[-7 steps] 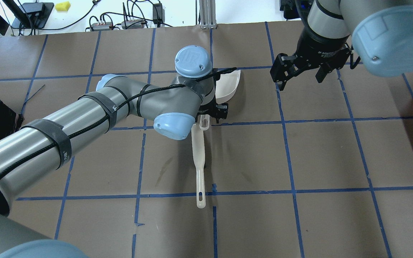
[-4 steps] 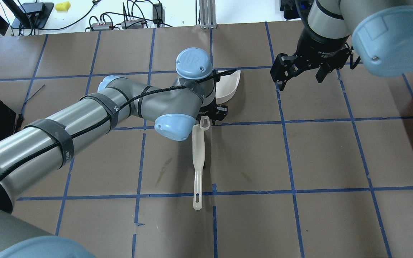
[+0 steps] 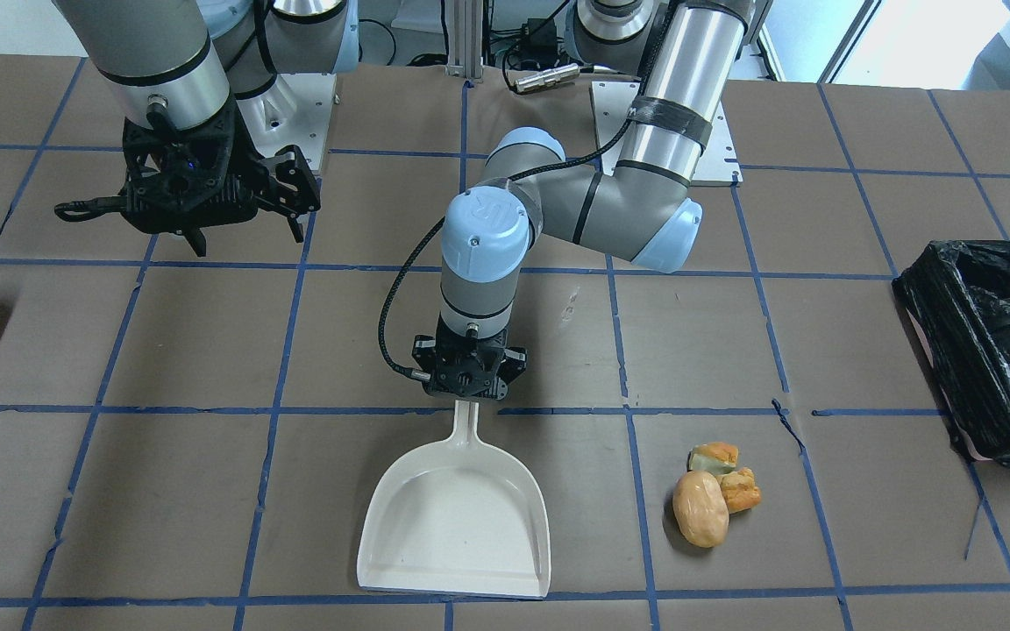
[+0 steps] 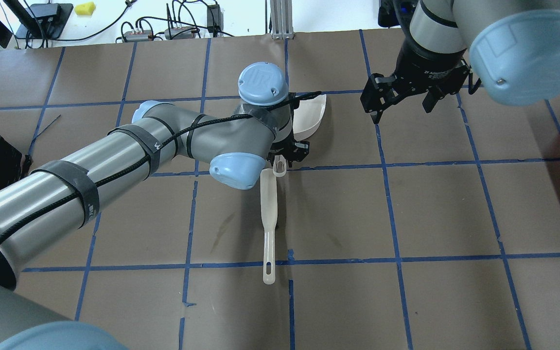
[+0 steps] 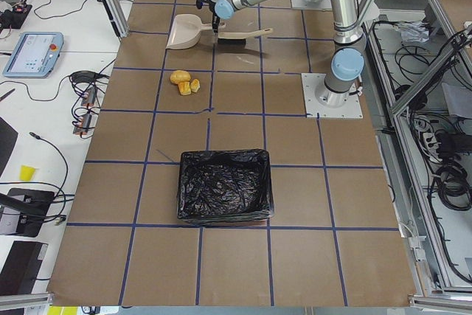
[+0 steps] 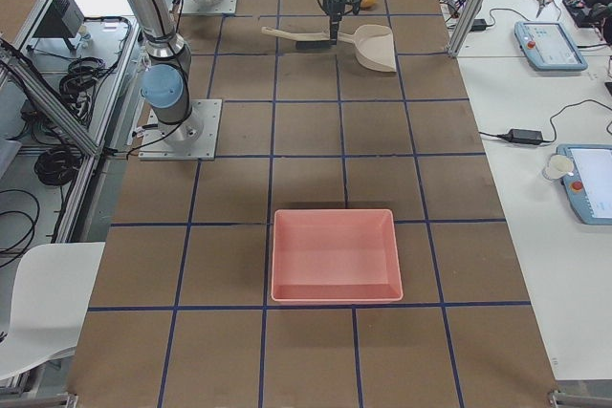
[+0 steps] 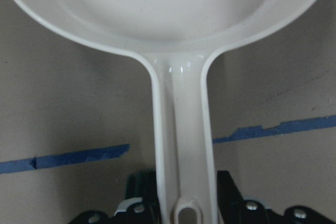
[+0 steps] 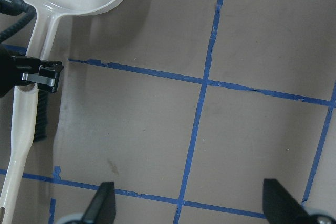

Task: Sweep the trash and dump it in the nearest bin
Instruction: 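Lift the dustpan and carry it beside the bread rolls with the left gripper, then lower the dustpan by the rolls while the right gripper grasps the white brush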

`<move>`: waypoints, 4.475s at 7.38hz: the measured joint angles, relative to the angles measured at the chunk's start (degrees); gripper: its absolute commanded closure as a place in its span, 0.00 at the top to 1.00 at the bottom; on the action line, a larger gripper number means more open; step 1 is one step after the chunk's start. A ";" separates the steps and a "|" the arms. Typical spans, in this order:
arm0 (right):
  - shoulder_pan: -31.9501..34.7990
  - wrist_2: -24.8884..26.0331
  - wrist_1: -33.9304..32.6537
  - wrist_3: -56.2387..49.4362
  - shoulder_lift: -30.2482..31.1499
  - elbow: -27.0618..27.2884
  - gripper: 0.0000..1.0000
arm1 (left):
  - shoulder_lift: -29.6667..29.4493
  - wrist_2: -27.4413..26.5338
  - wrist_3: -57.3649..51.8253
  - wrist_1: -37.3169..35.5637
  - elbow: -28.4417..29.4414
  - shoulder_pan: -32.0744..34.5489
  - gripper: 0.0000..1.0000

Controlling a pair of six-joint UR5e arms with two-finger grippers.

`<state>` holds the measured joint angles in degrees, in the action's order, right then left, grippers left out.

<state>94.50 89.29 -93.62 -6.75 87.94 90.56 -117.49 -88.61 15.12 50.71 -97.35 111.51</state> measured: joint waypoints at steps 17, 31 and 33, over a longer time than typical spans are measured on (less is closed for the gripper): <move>2.24 0.05 -2.82 1.56 -0.21 2.10 0.98 | 11.42 0.53 -27.77 18.57 5.38 -19.32 0.02; 32.27 -0.47 -24.37 31.76 -12.10 20.04 0.91 | 5.72 -4.72 -119.47 17.25 5.77 -54.92 0.00; 32.58 -3.08 -24.61 37.03 -12.11 20.84 0.91 | 4.94 -5.23 -122.04 15.50 5.13 -54.91 0.00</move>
<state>127.08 86.21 -118.23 30.28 75.83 111.40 -112.55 -93.83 -106.92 66.21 -92.21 56.60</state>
